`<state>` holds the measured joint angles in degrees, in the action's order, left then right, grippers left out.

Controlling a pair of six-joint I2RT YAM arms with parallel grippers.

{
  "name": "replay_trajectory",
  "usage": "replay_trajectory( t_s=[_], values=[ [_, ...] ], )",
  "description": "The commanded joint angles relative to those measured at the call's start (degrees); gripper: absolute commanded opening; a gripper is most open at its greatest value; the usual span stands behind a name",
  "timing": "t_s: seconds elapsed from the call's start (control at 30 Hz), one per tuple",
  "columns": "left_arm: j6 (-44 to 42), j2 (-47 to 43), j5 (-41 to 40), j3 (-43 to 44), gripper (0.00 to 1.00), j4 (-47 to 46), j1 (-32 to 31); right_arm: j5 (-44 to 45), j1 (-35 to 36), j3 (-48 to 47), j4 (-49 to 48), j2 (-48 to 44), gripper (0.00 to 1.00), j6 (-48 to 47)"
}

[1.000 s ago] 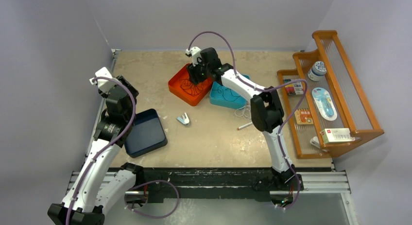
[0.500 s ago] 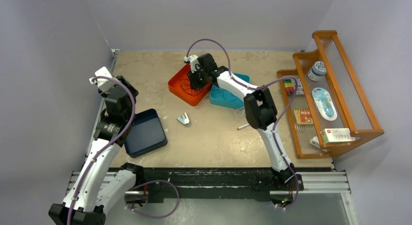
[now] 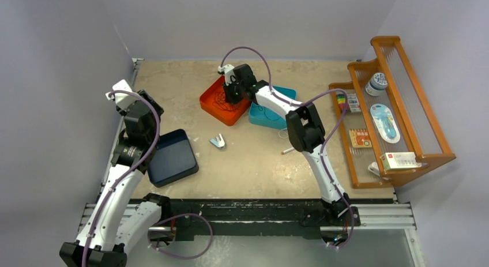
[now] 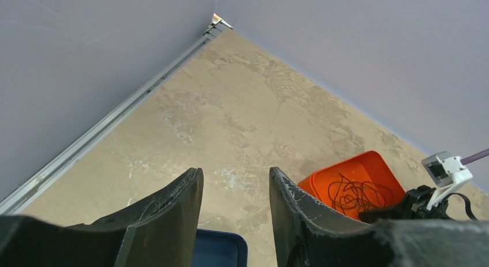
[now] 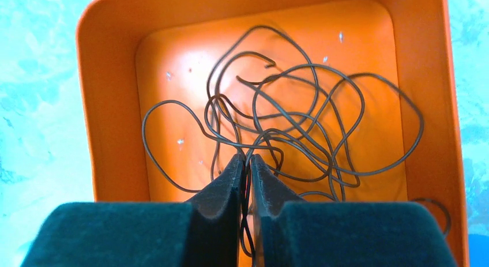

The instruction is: Untangle the cables

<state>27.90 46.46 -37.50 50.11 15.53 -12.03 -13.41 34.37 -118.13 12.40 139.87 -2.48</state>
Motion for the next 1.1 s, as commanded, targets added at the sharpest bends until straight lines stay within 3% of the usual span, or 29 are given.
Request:
replay_trajectory(
  t_s=[0.0,0.1,0.37,0.67,1.07],
  values=[
    [0.35,-0.31,0.73,-0.10,0.46,-2.02,0.61,-3.35,0.00,-2.94,-7.24,0.62,0.10,1.90],
    [0.36,-0.29,0.84,-0.12,0.46,-1.99,0.78,-3.82,0.00,-2.77,-9.14,0.96,0.09,2.13],
    [0.45,-0.01,1.60,-0.11,0.46,-2.09,1.29,-2.25,0.00,4.40,-12.37,-6.38,0.37,1.12],
    [1.00,0.97,3.53,-0.10,0.46,-2.50,2.11,1.61,0.00,14.83,-17.11,-19.04,0.50,0.36],
    [3.48,3.99,6.63,0.55,0.46,-1.42,2.28,12.26,-1.11,27.40,-20.54,-29.72,0.53,3.97]
  ],
)
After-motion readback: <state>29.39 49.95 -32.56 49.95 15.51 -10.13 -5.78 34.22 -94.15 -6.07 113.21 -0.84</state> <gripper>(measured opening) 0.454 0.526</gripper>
